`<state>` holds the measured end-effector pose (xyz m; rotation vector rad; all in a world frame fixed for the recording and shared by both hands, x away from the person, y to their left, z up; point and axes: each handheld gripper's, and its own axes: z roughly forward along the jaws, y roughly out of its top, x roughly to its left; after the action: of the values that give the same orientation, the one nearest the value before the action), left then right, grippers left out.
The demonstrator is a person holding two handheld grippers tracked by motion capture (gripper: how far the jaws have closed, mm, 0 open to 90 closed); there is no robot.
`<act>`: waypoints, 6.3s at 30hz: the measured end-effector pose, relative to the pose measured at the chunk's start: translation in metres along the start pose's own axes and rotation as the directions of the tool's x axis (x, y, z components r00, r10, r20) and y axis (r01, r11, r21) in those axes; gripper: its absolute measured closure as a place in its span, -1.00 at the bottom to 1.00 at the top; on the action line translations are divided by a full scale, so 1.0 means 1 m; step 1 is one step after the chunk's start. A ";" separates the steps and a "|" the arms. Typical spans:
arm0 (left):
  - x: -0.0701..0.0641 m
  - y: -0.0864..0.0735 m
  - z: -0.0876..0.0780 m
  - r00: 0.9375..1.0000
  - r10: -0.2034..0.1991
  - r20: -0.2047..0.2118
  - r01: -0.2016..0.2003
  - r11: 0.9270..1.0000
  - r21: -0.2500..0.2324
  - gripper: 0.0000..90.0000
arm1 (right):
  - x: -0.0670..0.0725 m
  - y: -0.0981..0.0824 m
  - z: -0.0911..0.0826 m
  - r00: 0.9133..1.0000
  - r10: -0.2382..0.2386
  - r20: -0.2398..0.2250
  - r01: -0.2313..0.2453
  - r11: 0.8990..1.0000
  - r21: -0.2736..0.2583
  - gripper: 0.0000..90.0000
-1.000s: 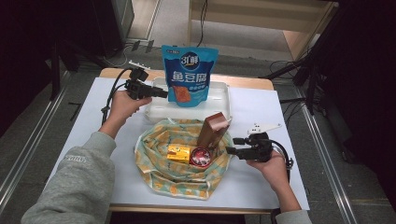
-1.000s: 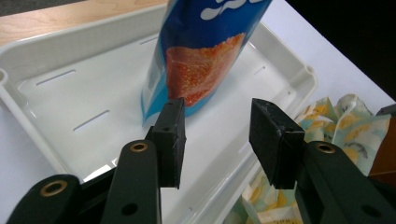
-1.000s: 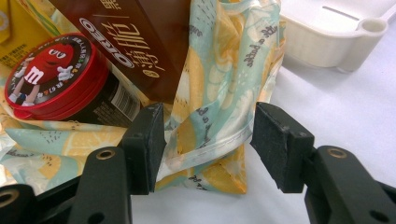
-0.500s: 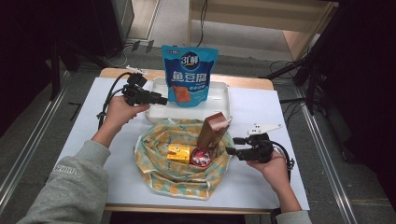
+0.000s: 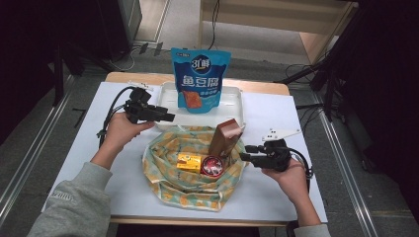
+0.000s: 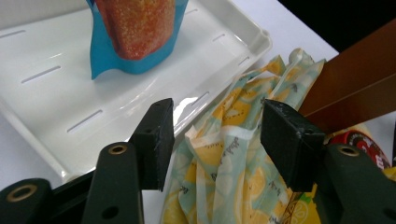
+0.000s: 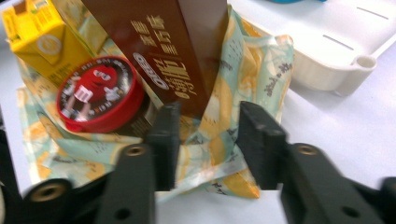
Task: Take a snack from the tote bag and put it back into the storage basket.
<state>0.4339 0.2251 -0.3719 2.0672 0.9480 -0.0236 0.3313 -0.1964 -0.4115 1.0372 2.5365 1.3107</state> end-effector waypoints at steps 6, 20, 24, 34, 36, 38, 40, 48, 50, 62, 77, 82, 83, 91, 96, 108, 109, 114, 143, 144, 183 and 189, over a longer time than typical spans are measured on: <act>-0.005 -0.002 -0.002 1.000 0.006 0.016 -0.005 1.000 -0.009 -0.04 | 0.003 0.006 -0.001 1.000 0.019 -0.012 -0.019 1.000 0.010 0.78; -0.021 -0.026 -0.012 1.000 0.025 0.007 -0.025 0.999 -0.022 -0.08 | -0.002 0.031 0.000 1.000 0.007 -0.012 -0.007 1.000 0.020 1.00; -0.024 -0.030 -0.017 0.999 0.043 -0.009 -0.043 0.999 -0.033 -0.07 | -0.003 0.036 0.006 1.000 -0.004 -0.013 0.005 0.999 0.034 1.00; -0.021 -0.033 -0.023 0.999 0.034 -0.011 -0.035 0.997 -0.063 -0.07 | 0.006 0.037 0.011 1.000 -0.021 -0.020 0.022 0.999 0.045 1.00; -0.021 -0.034 -0.023 0.999 0.037 -0.012 -0.038 0.997 -0.063 -0.07 | 0.009 0.036 0.011 0.999 -0.030 -0.022 0.031 0.999 0.043 1.00; -0.020 -0.034 -0.023 0.999 0.034 -0.013 -0.035 0.997 -0.064 -0.07 | 0.010 0.036 0.011 0.999 -0.029 -0.024 0.030 0.998 0.046 1.00; -0.020 -0.034 -0.023 0.999 0.034 -0.010 -0.035 0.997 -0.064 -0.07 | 0.013 0.036 0.011 0.999 -0.032 -0.027 0.033 0.998 0.048 1.00; -0.019 -0.035 -0.024 0.999 0.035 -0.012 -0.036 0.998 -0.060 -0.07 | 0.017 0.033 0.010 0.998 -0.049 -0.027 0.051 0.997 0.058 1.00; -0.019 -0.035 -0.024 0.999 0.031 -0.014 -0.031 0.998 -0.062 -0.07 | 0.015 0.033 0.007 0.999 -0.047 -0.027 0.048 0.997 0.053 1.00; -0.021 -0.035 -0.026 0.999 0.040 -0.010 -0.040 0.997 -0.061 -0.08 | 0.014 0.048 -0.015 0.995 -0.096 -0.027 0.096 0.995 0.023 0.35; -0.019 -0.035 -0.030 0.999 0.036 -0.014 -0.037 0.997 -0.069 -0.09 | 0.029 0.074 -0.004 0.995 -0.088 -0.052 0.091 0.994 0.057 -0.39; -0.019 -0.036 -0.031 0.999 0.028 -0.015 -0.029 0.997 -0.075 -0.10 | 0.037 0.080 0.001 0.997 -0.074 -0.031 0.076 0.996 0.048 -0.50; -0.019 -0.036 -0.031 0.999 0.031 -0.014 -0.032 0.997 -0.075 -0.10 | 0.038 0.082 0.002 0.997 -0.070 -0.024 0.071 0.996 0.048 -0.51; -0.018 -0.036 -0.033 0.999 0.029 -0.017 -0.030 0.997 -0.076 -0.10 | 0.046 0.093 0.013 0.999 -0.041 0.024 0.041 0.999 0.033 -0.63; -0.017 -0.037 -0.033 1.000 0.024 -0.015 -0.025 0.997 -0.079 -0.10 | 0.046 0.098 0.021 0.998 -0.026 0.058 0.024 0.999 0.028 -0.58; -0.015 -0.038 -0.033 1.000 0.018 -0.011 -0.019 0.997 -0.080 -0.10 | 0.046 0.100 0.016 0.995 -0.035 0.097 0.037 0.999 -0.016 -0.18; -0.015 -0.038 -0.033 1.000 0.017 -0.010 -0.018 0.997 -0.079 -0.10 | 0.046 0.100 0.015 0.995 -0.035 0.097 0.036 0.999 -0.017 -0.18; -0.015 -0.038 -0.034 1.000 0.017 -0.012 -0.018 0.997 -0.081 -0.10 | 0.045 0.100 0.013 0.996 -0.033 0.085 0.034 0.999 -0.016 -0.17; -0.015 -0.039 -0.038 1.000 0.013 -0.005 -0.014 0.996 -0.090 -0.11 | 0.057 0.154 -0.015 0.998 -0.053 0.045 0.055 0.997 -0.049 -0.16; -0.015 -0.039 -0.038 1.000 0.012 -0.005 -0.013 0.996 -0.090 -0.11 | 0.058 0.156 -0.016 0.998 -0.048 0.042 0.050 0.997 -0.050 -0.16; -0.011 -0.043 -0.037 1.000 0.022 0.003 -0.022 0.996 -0.090 -0.11 | 0.011 0.221 0.054 0.992 -0.008 0.129 0.013 0.999 -0.035 -0.16; -0.010 -0.044 -0.037 1.000 0.022 0.008 -0.021 0.996 -0.090 -0.10 | 0.001 0.220 0.072 0.987 0.005 0.162 0.001 0.999 -0.037 -0.16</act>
<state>0.3879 0.2607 -0.3745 1.9928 0.9055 0.0206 0.4733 -0.0598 -0.2904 1.0917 2.3838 1.2150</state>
